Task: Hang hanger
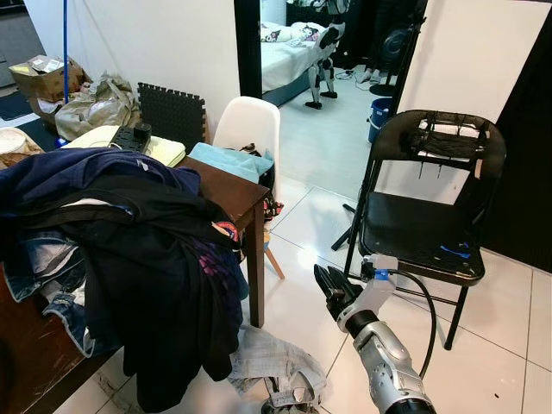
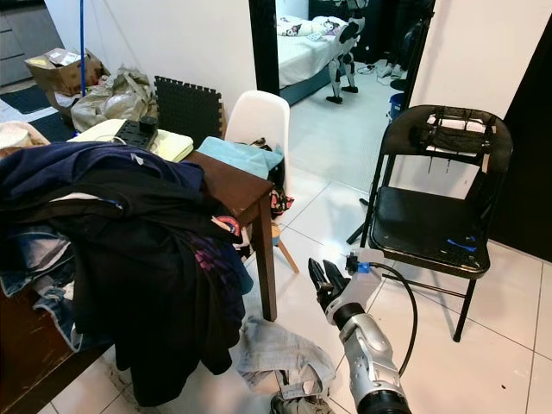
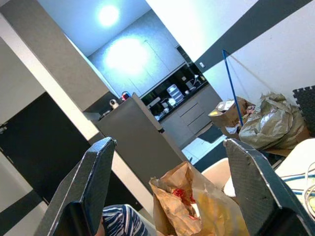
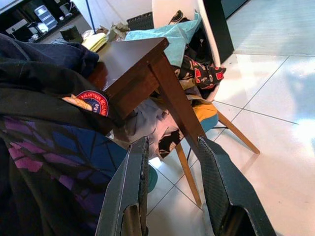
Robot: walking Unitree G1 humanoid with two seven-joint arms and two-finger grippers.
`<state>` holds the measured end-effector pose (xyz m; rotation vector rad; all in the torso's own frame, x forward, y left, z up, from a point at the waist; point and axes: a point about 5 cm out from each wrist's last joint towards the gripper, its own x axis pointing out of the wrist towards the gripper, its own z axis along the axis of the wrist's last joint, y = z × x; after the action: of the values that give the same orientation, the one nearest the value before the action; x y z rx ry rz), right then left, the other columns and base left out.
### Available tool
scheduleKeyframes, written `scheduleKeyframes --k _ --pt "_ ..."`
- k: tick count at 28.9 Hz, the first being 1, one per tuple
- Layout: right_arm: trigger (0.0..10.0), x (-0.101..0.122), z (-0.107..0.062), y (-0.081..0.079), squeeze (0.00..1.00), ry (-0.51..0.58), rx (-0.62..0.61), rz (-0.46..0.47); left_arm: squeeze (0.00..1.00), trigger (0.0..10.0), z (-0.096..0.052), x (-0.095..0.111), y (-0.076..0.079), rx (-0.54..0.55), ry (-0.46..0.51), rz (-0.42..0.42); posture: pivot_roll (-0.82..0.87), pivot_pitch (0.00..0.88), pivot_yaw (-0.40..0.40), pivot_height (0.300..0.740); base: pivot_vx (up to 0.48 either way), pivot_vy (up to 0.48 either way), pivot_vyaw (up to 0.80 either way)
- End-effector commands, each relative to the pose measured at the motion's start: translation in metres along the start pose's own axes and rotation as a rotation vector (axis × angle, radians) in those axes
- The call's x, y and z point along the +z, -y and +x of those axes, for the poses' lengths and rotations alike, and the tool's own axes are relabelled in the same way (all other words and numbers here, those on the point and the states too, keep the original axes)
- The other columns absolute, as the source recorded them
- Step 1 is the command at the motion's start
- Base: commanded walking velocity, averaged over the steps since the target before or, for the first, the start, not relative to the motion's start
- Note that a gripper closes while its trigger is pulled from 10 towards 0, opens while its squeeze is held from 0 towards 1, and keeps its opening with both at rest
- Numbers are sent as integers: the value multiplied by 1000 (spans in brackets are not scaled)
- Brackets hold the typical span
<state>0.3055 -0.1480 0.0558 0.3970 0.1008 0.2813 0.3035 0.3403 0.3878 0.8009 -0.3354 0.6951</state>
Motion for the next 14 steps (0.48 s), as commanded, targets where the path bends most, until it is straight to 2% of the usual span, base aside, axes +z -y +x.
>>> scheduleKeyframes --k 1,2,3,4,6,7,9,10,13,14 --pt "10000 -3 1 -1 0 -21 11 1 0 10000 0 -10 4 -41 -44 22 113 58 -11 740 0 0 0" --pt "10000 -4 1 -2 0 -28 14 0 0 10000 0 -27 25 -149 -141 -50 114 57 -15 740 0 0 0" --pt "10000 -4 1 -2 0 -28 14 0 0 10000 0 -27 25 -149 -141 -50 114 57 -15 740 0 0 0" --pt "10000 -4 2 -3 0 -34 19 -3 584 10000 -1 -43 46 -227 -225 -160 110 57 -17 740 0 0 0" --pt "10000 -4 2 -3 0 -34 19 -3 584 10000 -1 -43 46 -227 -225 -160 110 57 -17 740 0 0 0" --pt "10000 -4 2 -4 0 -36 24 -6 1000 10000 -3 -55 64 -272 -281 -240 104 60 -21 740 0 0 0" --pt "10000 -4 2 -4 0 -36 24 -6 1000 10000 -3 -55 64 -272 -281 -240 104 60 -21 740 0 0 0" --pt "10000 -3 2 -3 0 -35 28 -9 1000 10000 -5 -63 77 -279 -317 -344 95 72 -39 740 0 0 0" --pt "10000 -3 2 -3 0 -35 28 -9 1000 10000 -5 -63 77 -279 -317 -344 95 72 -39 740 0 0 0" --pt "10000 -2 1 -2 0 -42 37 -22 1000 10000 -7 -70 86 -280 -351 -414 88 83 -45 740 0 0 0"
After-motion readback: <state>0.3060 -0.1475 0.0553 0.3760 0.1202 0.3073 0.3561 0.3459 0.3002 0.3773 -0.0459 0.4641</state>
